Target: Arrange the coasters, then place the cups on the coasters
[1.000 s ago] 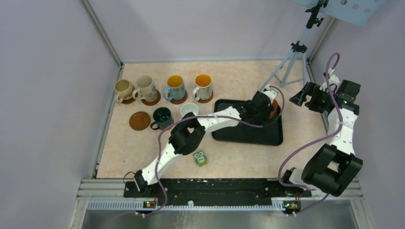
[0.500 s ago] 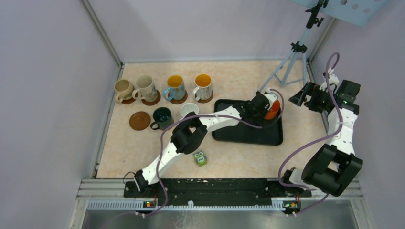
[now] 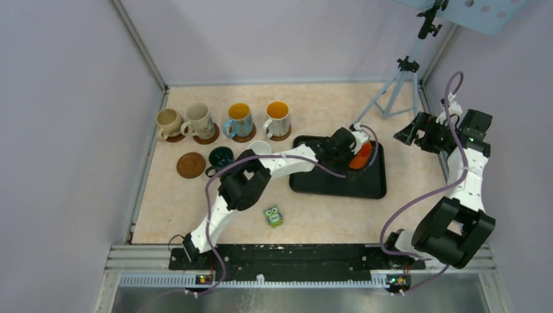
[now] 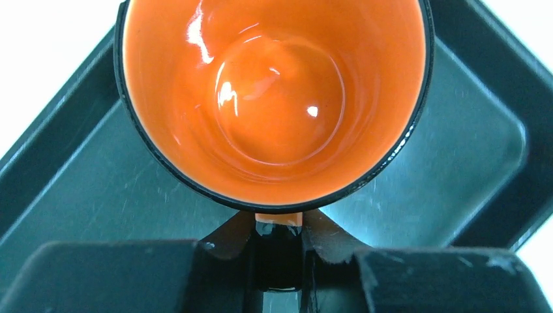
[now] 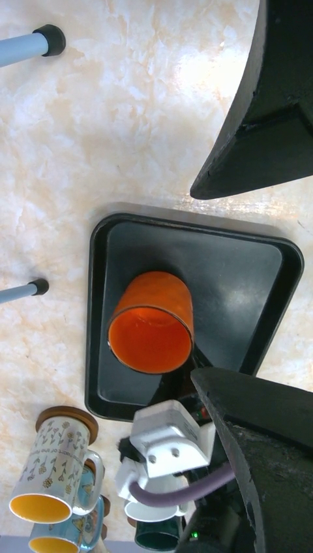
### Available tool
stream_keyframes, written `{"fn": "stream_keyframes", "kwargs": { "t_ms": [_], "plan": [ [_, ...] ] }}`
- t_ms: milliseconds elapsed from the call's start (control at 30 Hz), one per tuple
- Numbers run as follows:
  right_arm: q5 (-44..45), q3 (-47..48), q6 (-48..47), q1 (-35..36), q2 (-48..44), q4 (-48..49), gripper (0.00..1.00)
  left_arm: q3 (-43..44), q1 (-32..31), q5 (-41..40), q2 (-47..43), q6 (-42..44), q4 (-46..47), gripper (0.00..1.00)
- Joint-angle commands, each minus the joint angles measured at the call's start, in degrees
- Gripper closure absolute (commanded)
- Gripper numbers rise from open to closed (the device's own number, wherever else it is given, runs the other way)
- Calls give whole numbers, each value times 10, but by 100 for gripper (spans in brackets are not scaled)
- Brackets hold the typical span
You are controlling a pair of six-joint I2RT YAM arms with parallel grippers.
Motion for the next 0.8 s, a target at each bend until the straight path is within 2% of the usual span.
{"fn": "stream_keyframes", "kwargs": {
  "t_ms": [0,300,433,600,767],
  "plan": [
    [-16,8,-9,-6,-3,15,2,-56,1,35,-118,49,73,100],
    [-41,-3,-13,-6,-6,22,2,-152,6,21,-243,100,92,100],
    [-59,-11,-20,-6,-6,23,2,-145,31,53,-293,105,39,100],
    [-61,-18,-30,11,-2,21,2,-152,107,115,-374,104,-13,100],
    [-21,-20,-42,76,3,19,2,-190,205,130,-461,114,-55,100]
  ]
}}
